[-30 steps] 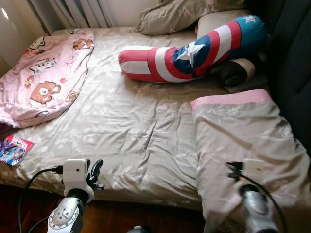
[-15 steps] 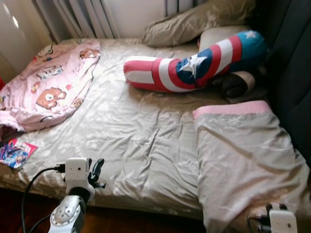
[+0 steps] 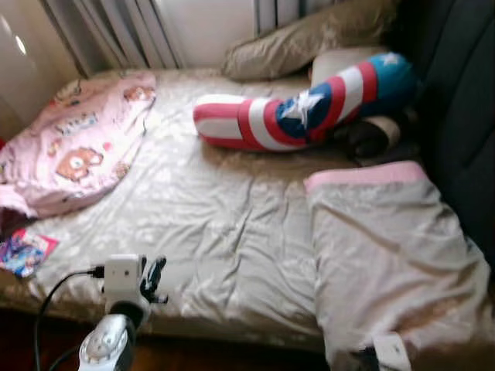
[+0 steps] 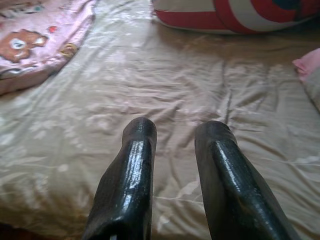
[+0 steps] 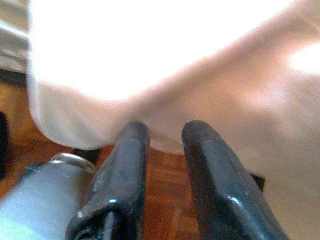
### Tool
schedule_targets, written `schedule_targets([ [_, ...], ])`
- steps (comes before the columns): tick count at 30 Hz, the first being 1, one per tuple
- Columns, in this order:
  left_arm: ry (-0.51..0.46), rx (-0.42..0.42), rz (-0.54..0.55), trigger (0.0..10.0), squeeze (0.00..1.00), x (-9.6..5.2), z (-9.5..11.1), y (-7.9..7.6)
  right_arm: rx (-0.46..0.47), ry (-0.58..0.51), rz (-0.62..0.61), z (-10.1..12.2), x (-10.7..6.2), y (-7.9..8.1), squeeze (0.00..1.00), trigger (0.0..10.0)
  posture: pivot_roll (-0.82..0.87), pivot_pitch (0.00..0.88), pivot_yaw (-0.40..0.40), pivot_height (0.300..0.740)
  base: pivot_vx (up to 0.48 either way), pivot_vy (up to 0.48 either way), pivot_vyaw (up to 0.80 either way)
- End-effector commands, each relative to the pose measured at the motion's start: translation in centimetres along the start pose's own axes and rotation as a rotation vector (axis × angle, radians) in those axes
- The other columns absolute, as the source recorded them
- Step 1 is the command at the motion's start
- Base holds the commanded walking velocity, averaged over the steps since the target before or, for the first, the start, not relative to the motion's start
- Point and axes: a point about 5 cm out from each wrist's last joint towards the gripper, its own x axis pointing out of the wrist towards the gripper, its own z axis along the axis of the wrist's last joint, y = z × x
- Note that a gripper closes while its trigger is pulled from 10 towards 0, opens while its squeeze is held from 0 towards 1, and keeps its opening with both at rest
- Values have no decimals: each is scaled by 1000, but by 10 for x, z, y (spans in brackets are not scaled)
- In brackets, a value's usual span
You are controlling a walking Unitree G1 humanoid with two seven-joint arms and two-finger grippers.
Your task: Clean up the room
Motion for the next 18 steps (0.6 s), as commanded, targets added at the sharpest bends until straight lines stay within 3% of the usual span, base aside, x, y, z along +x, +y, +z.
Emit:
schedule_targets([
  [1,4,31,3,10000,0,-5,2,4,-21,82,21,-15,-1,8,0,10000,166,127,90,740,0,0,0],
  [6,23,47,26,10000,0,-18,1,14,-66,94,-10,-2,4,7,0,10000,183,166,94,740,0,0,0],
  [12,45,49,27,10000,0,-29,-2,13,-93,150,-68,-23,1,-9,0,10000,186,203,100,740,0,0,0],
  [14,52,49,21,10000,0,-33,-2,10,-46,161,-77,-31,-1,-12,0,10000,196,221,104,740,0,0,0],
  [18,54,48,18,10000,0,-36,1,9,34,120,-64,-25,0,-10,0,10000,204,239,108,740,0,0,0],
])
